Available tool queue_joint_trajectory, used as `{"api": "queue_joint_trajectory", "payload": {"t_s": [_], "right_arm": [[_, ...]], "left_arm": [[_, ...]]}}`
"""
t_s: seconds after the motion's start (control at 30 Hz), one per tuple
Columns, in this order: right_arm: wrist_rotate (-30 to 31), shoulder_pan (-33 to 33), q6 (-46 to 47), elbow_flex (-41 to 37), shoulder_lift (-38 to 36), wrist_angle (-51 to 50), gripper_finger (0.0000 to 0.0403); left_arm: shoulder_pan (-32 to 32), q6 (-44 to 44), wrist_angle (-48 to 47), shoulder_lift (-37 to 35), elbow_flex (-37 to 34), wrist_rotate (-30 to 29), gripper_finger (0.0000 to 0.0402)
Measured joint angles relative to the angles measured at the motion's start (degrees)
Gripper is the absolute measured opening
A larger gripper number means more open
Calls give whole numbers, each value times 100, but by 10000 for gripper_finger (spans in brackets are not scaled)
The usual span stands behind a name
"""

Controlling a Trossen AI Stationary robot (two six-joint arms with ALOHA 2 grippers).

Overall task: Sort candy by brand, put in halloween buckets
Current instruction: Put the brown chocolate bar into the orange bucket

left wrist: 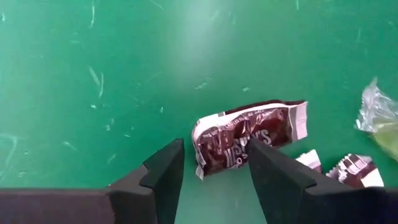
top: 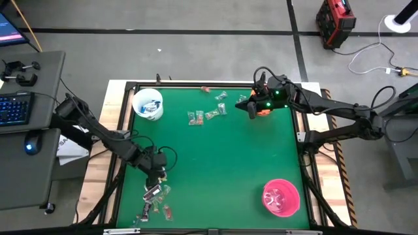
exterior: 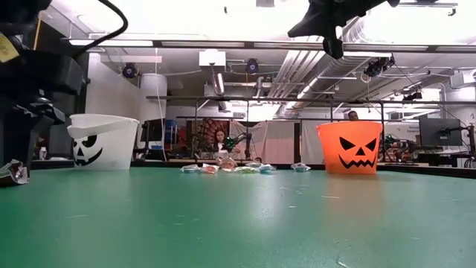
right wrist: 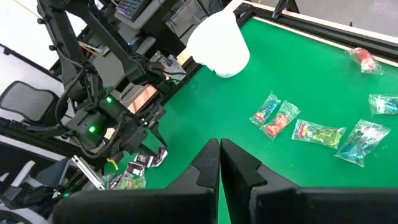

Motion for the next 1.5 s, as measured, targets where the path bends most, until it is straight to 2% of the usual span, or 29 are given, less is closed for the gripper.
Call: {"api": "queue_joint_trajectory", "payload": {"t_s": [0.07,0.2,0.23,0.33,0.47,0.67,0.83,1.0,1.27,1.5], "right_arm": [[1,0,0,0,0,-2,7],[-14,0,12,0,0,3,7],[-51,0,59,0,0,25,7],[-311,0,300,0,-13,468,7],[-772,0,434,0,-37,1639,7],[-815,-29,368,0,-82,3114,7],[-773,-137,157,0,-107,3555,7],[-544,-168,31,0,-108,3749,7],[-103,-168,-239,0,-107,3746,7],[-103,-162,-199,0,-107,3714,7]], "left_arm": [[53,1,13,0,0,-1,138],[255,117,10,-140,113,-3,30],[364,164,9,-213,177,-13,17],[814,541,4,-433,491,-209,16],[1646,1650,174,-527,1149,-609,5],[3222,3282,1831,-130,1979,-795,2],[4243,3797,3059,904,2629,-574,1],[4706,3810,3987,2408,3672,71,1],[4872,3533,4028,4667,6069,482,0],[4926,3493,3986,5971,7824,402,19]]}}
